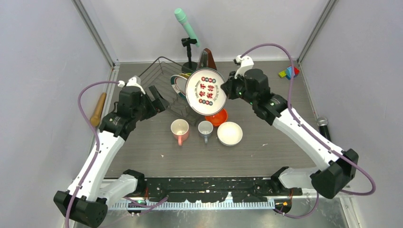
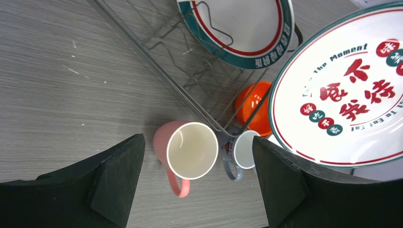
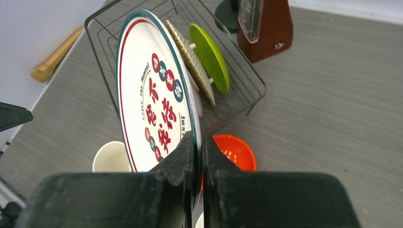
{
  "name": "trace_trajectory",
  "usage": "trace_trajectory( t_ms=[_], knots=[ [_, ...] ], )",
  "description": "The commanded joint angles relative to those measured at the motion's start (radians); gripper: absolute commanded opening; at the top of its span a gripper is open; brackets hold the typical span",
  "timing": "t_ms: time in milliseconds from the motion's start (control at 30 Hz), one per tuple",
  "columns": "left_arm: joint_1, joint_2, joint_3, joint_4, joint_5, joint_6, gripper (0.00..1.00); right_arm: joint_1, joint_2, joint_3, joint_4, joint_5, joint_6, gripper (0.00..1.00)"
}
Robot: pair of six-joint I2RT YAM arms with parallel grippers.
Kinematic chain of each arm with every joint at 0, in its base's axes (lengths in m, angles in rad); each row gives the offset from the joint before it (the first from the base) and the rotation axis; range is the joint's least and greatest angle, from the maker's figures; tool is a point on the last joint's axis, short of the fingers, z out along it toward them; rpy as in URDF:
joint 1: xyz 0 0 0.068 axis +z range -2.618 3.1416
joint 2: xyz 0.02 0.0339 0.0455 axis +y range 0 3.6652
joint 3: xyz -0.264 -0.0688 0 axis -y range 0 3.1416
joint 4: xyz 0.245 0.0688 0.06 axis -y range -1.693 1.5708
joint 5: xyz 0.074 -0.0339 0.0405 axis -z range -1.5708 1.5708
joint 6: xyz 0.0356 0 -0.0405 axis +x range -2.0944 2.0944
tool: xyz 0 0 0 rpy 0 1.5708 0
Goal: Load the mixed dishes into the dish rack
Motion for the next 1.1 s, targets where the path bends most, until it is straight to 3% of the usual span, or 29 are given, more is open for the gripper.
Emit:
trace_trajectory(
  t_ms=[0, 333, 700, 1067],
  knots=[
    [0.007, -0.043, -0.01, -0.004, -0.102, 0.033, 0.86, 0.068, 0.05, 0.112, 0.202, 0.084, -0.135, 0.0],
    [0.007, -0.089, -0.026, -0.024, -0.175, 0.045, 0.86, 0.237, 0.277, 0.252, 0.348, 0.198, -0.437, 0.0],
    [0.007, -0.091, -0.033, -0.01, -0.161, 0.064, 0.85, 0.316, 0.462, 0.287, 0.532, 0.302, -0.764, 0.0],
    [0.007, -0.076, -0.028, -0.001, -0.156, 0.081, 0.86, 0.322, 0.55, 0.339, 0.603, 0.318, -0.874, 0.0]
  ],
)
